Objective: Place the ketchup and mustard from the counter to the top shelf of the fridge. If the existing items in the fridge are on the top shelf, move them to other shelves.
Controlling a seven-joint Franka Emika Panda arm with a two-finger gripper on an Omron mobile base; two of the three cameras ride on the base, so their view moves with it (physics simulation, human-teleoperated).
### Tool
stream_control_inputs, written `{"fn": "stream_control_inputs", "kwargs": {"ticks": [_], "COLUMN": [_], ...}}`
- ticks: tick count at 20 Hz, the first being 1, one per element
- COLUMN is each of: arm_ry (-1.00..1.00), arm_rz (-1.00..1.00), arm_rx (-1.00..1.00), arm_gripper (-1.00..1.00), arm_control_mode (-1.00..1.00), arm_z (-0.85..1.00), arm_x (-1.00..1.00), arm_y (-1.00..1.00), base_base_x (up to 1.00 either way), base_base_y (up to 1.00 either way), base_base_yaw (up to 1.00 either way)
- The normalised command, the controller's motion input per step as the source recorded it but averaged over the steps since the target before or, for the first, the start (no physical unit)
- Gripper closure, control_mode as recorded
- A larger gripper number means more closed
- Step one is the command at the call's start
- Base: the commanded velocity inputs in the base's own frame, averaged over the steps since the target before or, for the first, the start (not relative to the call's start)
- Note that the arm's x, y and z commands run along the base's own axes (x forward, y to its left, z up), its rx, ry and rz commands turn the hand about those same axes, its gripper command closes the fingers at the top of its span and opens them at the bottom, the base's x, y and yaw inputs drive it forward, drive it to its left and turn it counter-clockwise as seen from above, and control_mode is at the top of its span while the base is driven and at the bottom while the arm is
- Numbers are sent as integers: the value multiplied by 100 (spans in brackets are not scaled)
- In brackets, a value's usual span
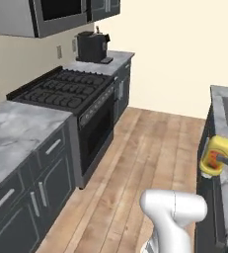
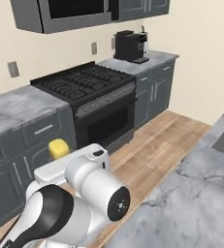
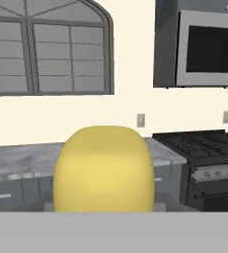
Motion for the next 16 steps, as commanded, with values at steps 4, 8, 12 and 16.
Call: {"fn": "stream_control_inputs", "kwargs": {"ticks": [4, 8, 12, 16], "arm_ry": [0, 0, 0, 0], "arm_rz": [0, 0, 0, 0], "arm_rx": [0, 0, 0, 0], "arm_gripper": [100, 100, 100, 100], "arm_control_mode": [100, 100, 100, 100], "arm_z": [0, 0, 0, 0], "arm_x": [0, 0, 0, 0], "arm_y": [0, 0, 0, 0], "base_base_x": [100, 100, 100, 100], "base_base_y": [42, 21, -17, -52], "base_base_yaw": [-49, -54, -47, -38]}}
